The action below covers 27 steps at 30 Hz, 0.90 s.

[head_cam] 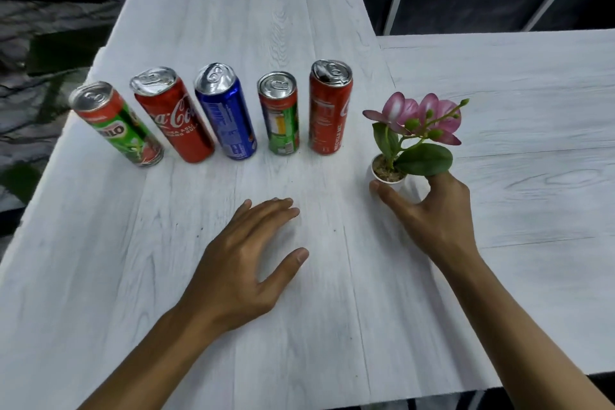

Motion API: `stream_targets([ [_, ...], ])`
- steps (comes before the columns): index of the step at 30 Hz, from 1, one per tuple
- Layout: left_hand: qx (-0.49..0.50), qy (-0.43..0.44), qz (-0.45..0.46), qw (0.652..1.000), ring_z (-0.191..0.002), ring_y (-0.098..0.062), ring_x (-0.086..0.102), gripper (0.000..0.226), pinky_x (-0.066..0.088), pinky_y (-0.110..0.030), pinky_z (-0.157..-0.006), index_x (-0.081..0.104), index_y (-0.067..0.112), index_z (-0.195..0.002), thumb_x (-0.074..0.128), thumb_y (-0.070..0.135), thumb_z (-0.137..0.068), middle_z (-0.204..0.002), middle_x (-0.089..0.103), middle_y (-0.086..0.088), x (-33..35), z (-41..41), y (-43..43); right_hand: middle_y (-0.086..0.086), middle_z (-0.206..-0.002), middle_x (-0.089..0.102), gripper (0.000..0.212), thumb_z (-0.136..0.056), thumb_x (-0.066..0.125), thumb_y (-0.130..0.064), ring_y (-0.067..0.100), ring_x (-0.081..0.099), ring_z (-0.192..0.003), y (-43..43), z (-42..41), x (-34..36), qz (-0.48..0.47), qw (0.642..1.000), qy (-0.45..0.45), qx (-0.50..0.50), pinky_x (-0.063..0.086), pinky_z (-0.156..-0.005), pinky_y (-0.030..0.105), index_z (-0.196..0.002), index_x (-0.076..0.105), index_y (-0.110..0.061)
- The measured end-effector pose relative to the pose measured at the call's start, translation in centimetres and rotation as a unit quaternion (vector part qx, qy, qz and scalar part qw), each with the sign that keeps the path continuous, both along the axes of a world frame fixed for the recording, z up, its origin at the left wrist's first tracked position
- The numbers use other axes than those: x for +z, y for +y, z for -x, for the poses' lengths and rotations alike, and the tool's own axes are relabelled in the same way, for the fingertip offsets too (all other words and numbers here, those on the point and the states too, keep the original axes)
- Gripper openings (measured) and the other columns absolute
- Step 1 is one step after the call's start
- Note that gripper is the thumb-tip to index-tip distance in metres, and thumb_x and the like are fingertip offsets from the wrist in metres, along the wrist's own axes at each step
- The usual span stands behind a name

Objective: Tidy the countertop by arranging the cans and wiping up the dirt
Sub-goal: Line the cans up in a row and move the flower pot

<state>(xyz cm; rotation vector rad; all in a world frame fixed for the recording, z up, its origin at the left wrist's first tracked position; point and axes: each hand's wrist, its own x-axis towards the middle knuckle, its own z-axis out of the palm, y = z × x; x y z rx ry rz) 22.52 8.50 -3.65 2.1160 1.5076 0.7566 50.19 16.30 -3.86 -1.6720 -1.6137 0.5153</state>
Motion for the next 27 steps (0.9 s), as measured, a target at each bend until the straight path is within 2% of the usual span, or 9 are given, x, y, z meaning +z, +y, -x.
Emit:
stream_targets([
  [4,0.006,0.004,-0.001,1.0,-0.144,-0.002,0.042,0.057,0.031,-0.042,-0.124,0.057,0.022,-0.145,0.058,0.052,-0.097,-0.153,0.051,0.012,0.0,3.1,-1.1,-0.011,-0.112,0.067,0.044,-0.079,0.081,-0.052,-0.009,0.048,-0.098,-1.2,3.1,0.0,-0.005,1.0,0.004,0.011,0.029,-0.079,-0.008,-0.113,0.066,-0.029],
  [8,0.012,0.004,-0.006,1.0,-0.145,-0.003,0.042,0.057,0.03,-0.041,-0.123,0.058,0.021,-0.144,0.059,0.052,-0.096,-0.153,0.051,0.011,0.0,5.8,-2.3,-0.005,-0.119,0.07,0.05,-0.079,0.081,-0.053,-0.009,0.049,-0.098,-2.0,6.3,0.1,-0.004,1.0,0.008,0.018,0.03,-0.079,-0.007,-0.118,0.067,-0.025],
  [13,0.004,0.03,-0.012,0.999,-0.148,-0.005,0.037,0.064,0.026,-0.039,-0.125,0.055,0.02,-0.147,0.059,0.056,-0.095,-0.157,0.047,0.009,-0.3,9.3,-3.3,-0.007,-0.12,0.069,0.056,-0.079,0.079,-0.056,-0.012,0.046,-0.099,-2.7,10.6,-0.3,-0.001,0.999,0.014,0.034,0.029,-0.079,-0.009,-0.122,0.066,-0.023],
  [19,-0.011,0.059,-0.014,0.998,-0.152,-0.007,0.031,0.067,0.025,-0.044,-0.125,0.052,0.021,-0.15,0.06,0.057,-0.094,-0.161,0.041,0.009,-1.0,12.5,-3.8,-0.016,-0.114,0.059,0.057,-0.079,0.078,-0.059,-0.014,0.041,-0.1,-2.8,15.5,-0.9,-0.005,0.999,0.017,0.048,0.028,-0.078,-0.01,-0.123,0.063,-0.026],
  [22,-0.012,0.062,-0.011,0.998,-0.152,-0.007,0.031,0.067,0.027,-0.046,-0.124,0.051,0.02,-0.15,0.06,0.057,-0.095,-0.161,0.041,0.008,-1.4,13.5,-3.8,-0.007,-0.123,0.067,0.062,-0.079,0.078,-0.06,-0.007,0.047,-0.102,-2.6,17.1,-1.0,-0.003,0.999,0.011,0.053,0.03,-0.082,-0.003,-0.127,0.063,-0.024],
  [25,-0.017,0.061,-0.008,0.998,-0.153,-0.008,0.03,0.067,0.027,-0.048,-0.124,0.051,0.02,-0.15,0.06,0.057,-0.095,-0.162,0.04,0.008,-1.8,14.0,-3.8,-0.002,-0.129,0.067,0.064,-0.079,0.076,-0.062,0.011,0.058,-0.114,-2.3,18.2,-1.2,0.006,0.998,0.011,0.058,0.034,-0.087,0.01,-0.128,0.062,-0.024],
  [27,-0.02,0.061,-0.006,0.998,-0.153,-0.008,0.029,0.067,0.027,-0.048,-0.124,0.051,0.02,-0.15,0.06,0.057,-0.095,-0.163,0.039,0.008,-2.0,14.3,-3.8,-0.003,-0.129,0.067,0.062,-0.08,0.076,-0.061,0.012,0.058,-0.116,-2.0,18.7,-1.2,0.003,0.998,0.012,0.064,0.034,-0.088,0.009,-0.128,0.063,-0.025],
])
